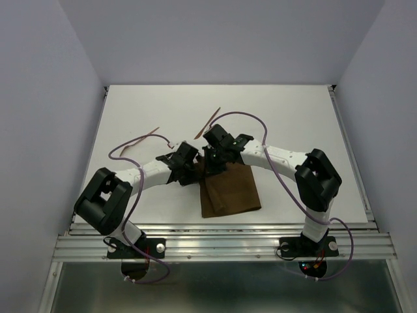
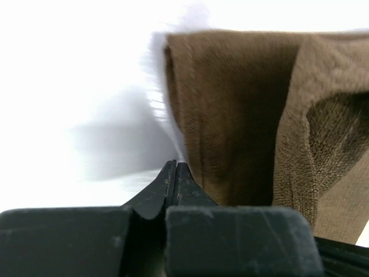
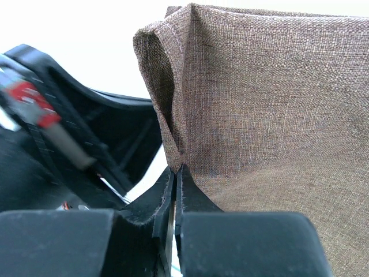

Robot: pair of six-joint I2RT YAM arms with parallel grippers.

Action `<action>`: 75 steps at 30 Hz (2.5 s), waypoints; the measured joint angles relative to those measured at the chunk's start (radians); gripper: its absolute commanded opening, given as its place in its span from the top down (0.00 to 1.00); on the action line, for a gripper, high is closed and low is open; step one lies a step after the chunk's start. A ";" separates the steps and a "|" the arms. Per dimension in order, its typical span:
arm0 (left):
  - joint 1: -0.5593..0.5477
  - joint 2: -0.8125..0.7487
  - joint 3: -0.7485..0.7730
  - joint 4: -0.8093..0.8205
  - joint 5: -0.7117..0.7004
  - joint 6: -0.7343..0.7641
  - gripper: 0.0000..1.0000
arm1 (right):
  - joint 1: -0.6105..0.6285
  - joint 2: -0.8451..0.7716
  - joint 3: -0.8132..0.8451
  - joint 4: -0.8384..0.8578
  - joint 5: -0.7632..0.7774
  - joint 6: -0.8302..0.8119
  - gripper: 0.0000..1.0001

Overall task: Fold the napkin into a case and place the utensils inside
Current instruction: Fold the rectangle-folded napkin at the center of the board.

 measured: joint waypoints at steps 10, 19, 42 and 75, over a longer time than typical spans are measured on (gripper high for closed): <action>0.035 -0.040 -0.036 -0.011 0.010 0.017 1.00 | 0.000 0.000 -0.002 0.017 -0.013 0.002 0.99; 0.035 -0.005 -0.034 0.051 0.060 0.016 1.00 | 0.000 -0.008 -0.008 0.014 -0.013 0.002 0.99; 0.035 0.023 -0.021 0.093 0.085 0.016 1.00 | 0.018 -0.066 -0.014 -0.027 -0.006 0.003 0.99; 0.196 -0.154 -0.081 -0.025 0.034 0.071 1.00 | 0.041 0.063 -0.008 0.085 -0.124 -0.018 0.41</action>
